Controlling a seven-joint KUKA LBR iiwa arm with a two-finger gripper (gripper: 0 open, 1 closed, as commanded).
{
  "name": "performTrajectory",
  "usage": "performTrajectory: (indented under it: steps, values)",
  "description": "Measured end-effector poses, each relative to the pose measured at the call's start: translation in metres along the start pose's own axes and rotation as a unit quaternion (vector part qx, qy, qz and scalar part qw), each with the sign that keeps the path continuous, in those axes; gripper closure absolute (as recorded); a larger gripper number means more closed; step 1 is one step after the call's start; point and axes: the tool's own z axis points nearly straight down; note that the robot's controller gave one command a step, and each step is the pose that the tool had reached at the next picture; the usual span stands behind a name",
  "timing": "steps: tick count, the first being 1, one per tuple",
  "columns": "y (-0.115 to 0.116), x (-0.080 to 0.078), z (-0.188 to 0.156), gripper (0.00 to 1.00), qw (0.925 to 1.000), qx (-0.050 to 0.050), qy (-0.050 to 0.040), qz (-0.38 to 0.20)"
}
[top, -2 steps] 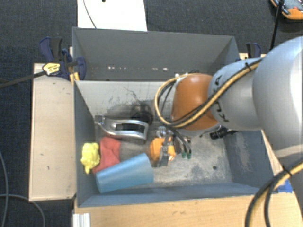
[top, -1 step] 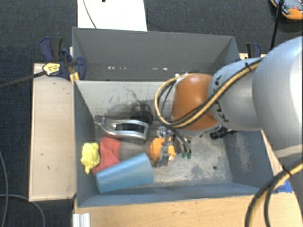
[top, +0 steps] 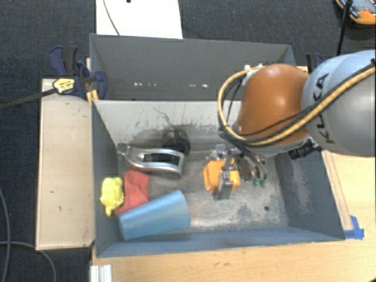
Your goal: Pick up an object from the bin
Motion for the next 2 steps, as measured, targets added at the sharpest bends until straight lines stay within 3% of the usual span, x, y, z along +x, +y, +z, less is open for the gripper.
performTrajectory:
  steps: [1,2]
  values:
    - [0.000,0.000,0.000,1.00,1.0000,0.000,0.0001,0.000]
    - [-0.017,0.007,-0.041,1.00,1.0000,0.000,0.0044,-0.001]
